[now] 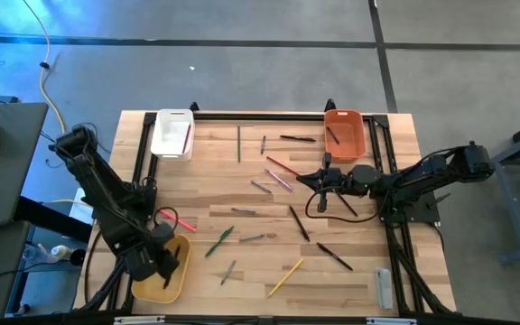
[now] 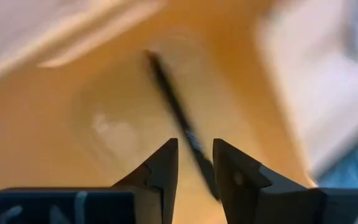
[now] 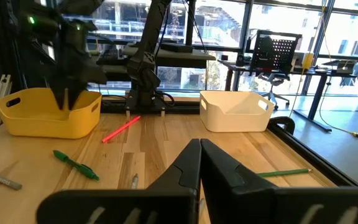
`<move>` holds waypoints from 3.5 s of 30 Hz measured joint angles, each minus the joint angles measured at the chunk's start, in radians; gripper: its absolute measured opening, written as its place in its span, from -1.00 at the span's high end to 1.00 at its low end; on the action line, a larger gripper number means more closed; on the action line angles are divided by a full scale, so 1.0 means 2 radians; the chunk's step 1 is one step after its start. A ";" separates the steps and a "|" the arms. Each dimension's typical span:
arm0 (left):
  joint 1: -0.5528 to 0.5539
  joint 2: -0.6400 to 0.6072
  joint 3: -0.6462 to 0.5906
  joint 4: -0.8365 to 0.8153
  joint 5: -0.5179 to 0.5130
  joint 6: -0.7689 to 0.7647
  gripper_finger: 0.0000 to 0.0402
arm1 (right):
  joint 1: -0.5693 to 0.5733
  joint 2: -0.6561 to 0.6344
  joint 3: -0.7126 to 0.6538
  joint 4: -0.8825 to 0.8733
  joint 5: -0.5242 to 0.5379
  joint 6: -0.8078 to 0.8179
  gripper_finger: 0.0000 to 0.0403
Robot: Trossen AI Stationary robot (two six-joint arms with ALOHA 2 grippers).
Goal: Sort crayons/erasers/pens/pencils in bins
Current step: Put the red pencil into the white bin
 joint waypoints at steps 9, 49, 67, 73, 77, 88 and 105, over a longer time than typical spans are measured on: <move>0.062 -0.016 0.047 -0.010 -0.066 0.251 0.90 | 0.000 0.000 0.000 0.000 0.000 0.000 1.00; 0.687 -0.048 -0.313 0.892 0.190 0.895 1.00 | 0.000 0.001 0.272 -0.542 0.113 0.161 1.00; 0.756 -0.048 -0.316 0.885 0.248 0.943 1.00 | -0.002 0.171 0.442 -0.793 0.098 0.294 1.00; 0.756 -0.048 -0.316 0.871 0.248 0.943 1.00 | -0.044 0.216 0.485 -0.885 0.047 0.318 0.97; 0.756 -0.048 -0.316 0.864 0.248 0.943 1.00 | -0.084 0.236 0.482 -0.892 0.015 0.288 0.77; 0.756 -0.048 -0.316 0.860 0.248 0.924 1.00 | -0.150 0.302 0.481 -0.894 -0.014 0.201 0.34; 0.756 -0.048 -0.316 0.853 0.248 0.880 1.00 | -0.159 0.339 0.482 -0.880 -0.045 0.163 0.43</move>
